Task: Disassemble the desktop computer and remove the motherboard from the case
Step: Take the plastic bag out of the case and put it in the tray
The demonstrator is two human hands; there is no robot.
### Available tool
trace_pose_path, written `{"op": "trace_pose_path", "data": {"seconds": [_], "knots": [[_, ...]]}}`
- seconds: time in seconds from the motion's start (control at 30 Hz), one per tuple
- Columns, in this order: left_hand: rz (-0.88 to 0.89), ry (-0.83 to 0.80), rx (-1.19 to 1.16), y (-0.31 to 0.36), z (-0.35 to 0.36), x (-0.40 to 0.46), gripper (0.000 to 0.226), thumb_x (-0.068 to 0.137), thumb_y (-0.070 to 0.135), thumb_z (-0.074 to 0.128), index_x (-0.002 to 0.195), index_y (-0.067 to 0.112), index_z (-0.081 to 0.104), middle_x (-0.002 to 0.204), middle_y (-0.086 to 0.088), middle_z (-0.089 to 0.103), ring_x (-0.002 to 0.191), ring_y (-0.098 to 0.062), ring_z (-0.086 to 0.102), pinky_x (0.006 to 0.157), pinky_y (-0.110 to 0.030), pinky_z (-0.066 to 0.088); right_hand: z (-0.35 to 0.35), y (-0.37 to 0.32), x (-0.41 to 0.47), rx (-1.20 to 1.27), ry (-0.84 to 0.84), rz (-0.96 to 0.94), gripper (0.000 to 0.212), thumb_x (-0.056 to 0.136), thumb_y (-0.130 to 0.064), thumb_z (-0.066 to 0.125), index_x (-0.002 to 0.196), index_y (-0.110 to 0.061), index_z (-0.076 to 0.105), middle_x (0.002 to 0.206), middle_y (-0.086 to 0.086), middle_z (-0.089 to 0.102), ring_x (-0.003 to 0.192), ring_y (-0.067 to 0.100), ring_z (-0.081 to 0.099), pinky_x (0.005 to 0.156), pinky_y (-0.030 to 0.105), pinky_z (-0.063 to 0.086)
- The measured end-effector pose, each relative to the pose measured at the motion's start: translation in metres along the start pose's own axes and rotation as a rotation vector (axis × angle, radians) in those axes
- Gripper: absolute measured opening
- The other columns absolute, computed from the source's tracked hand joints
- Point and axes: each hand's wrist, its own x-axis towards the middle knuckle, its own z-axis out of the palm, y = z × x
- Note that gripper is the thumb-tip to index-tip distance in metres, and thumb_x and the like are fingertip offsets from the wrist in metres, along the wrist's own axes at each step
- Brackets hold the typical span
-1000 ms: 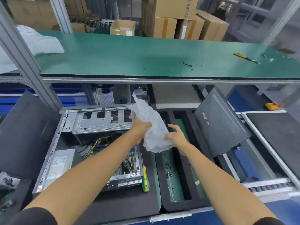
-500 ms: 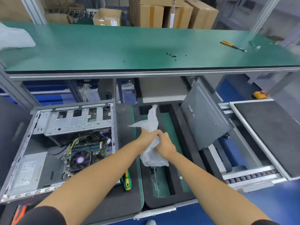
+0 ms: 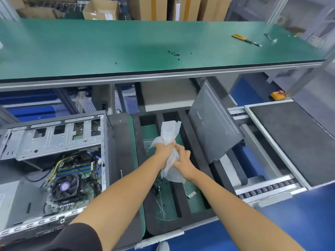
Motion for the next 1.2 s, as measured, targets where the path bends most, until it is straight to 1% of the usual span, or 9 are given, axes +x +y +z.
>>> {"op": "trace_pose_path", "data": {"seconds": [0.17, 0.33, 0.43, 0.53, 0.73, 0.93, 1.03, 1.1, 1.2], "knots": [[-0.049, -0.092, 0.158, 0.004, 0.007, 0.022, 0.085, 0.086, 0.044, 0.075, 0.144, 0.015, 0.02, 0.137, -0.013, 0.052, 0.113, -0.031, 0.058, 0.097, -0.048, 0.051, -0.03, 0.013, 0.021, -0.139, 0.254, 0.06, 0.05, 0.094, -0.009, 0.054, 0.137, -0.03, 0.042, 0.12, 0.01, 0.049, 0.101, 0.026, 0.059, 0.093, 0.049, 0.052], [0.054, -0.108, 0.304, -0.007, 0.0, 0.042, 0.083, 0.084, 0.037, 0.075, 0.141, 0.028, 0.015, 0.133, -0.004, 0.04, 0.114, -0.025, 0.053, 0.095, -0.039, 0.047, -0.047, 0.027, 0.05, -0.271, 0.31, 0.128, 0.047, 0.094, -0.009, 0.054, 0.136, -0.027, 0.045, 0.122, 0.006, 0.038, 0.083, 0.02, 0.055, 0.082, 0.041, 0.053], [0.264, -0.052, 0.484, -0.021, -0.003, 0.049, 0.055, 0.09, 0.009, 0.06, 0.123, 0.024, 0.018, 0.106, -0.007, 0.051, 0.079, -0.019, 0.055, 0.066, -0.038, 0.048, -0.044, 0.037, 0.064, -0.258, 0.219, 0.165, 0.057, 0.097, -0.013, 0.054, 0.151, -0.023, 0.038, 0.133, 0.008, 0.03, 0.108, 0.025, 0.05, 0.101, 0.041, 0.048], [0.452, 0.1, 0.671, -0.03, 0.002, 0.049, 0.043, 0.088, -0.001, 0.045, 0.117, 0.024, 0.026, 0.096, -0.005, 0.052, 0.075, -0.024, 0.054, 0.058, -0.04, 0.044, -0.036, 0.051, 0.067, -0.34, 0.211, 0.146, 0.072, 0.098, -0.015, 0.056, 0.159, -0.022, 0.019, 0.139, 0.009, 0.024, 0.127, 0.027, 0.029, 0.108, 0.033, 0.033], [0.357, 0.299, 0.64, -0.025, 0.024, 0.065, 0.026, 0.091, 0.003, 0.049, 0.114, 0.017, 0.045, 0.11, -0.008, 0.052, 0.088, -0.026, 0.057, 0.072, -0.041, 0.051, -0.031, 0.073, 0.061, -0.51, 0.392, -0.093, 0.041, 0.085, -0.007, 0.061, 0.124, -0.001, 0.048, 0.124, 0.012, 0.043, 0.109, 0.027, 0.041, 0.095, 0.044, 0.044], [0.272, 0.154, 0.514, -0.009, 0.034, 0.086, 0.051, 0.09, 0.017, 0.069, 0.128, 0.004, 0.039, 0.127, -0.016, 0.048, 0.109, -0.031, 0.055, 0.088, -0.042, 0.051, -0.032, 0.079, 0.067, -0.501, 0.011, 0.022, 0.061, 0.101, -0.033, 0.05, 0.156, -0.018, 0.031, 0.153, 0.004, 0.037, 0.14, 0.027, 0.036, 0.108, 0.041, 0.039], [0.362, 0.042, 0.679, -0.018, 0.028, 0.085, 0.043, 0.089, 0.01, 0.066, 0.123, 0.006, 0.04, 0.117, -0.016, 0.051, 0.105, -0.031, 0.056, 0.082, -0.04, 0.049, -0.032, 0.072, 0.069, -0.196, -0.116, 0.138, 0.075, 0.096, -0.014, 0.056, 0.161, -0.02, 0.019, 0.16, 0.007, 0.034, 0.14, 0.026, 0.042, 0.114, 0.042, 0.039], [0.423, 0.029, 0.803, -0.029, 0.024, 0.081, 0.04, 0.09, 0.003, 0.059, 0.125, 0.009, 0.04, 0.114, -0.015, 0.05, 0.1, -0.031, 0.056, 0.082, -0.043, 0.051, -0.033, 0.069, 0.07, -0.137, -0.113, 0.146, 0.072, 0.096, -0.001, 0.05, 0.159, -0.019, 0.021, 0.157, 0.01, 0.035, 0.132, 0.027, 0.048, 0.111, 0.041, 0.043], [0.491, -0.024, 1.0, -0.043, 0.026, 0.076, 0.038, 0.091, -0.004, 0.048, 0.128, 0.006, 0.045, 0.12, -0.015, 0.048, 0.105, -0.031, 0.054, 0.089, -0.046, 0.051, -0.033, 0.063, 0.067, -0.096, 0.079, 0.136, 0.053, 0.106, -0.015, 0.044, 0.155, -0.027, 0.027, 0.152, 0.003, 0.029, 0.118, 0.022, 0.052, 0.094, 0.029, 0.053]]}}
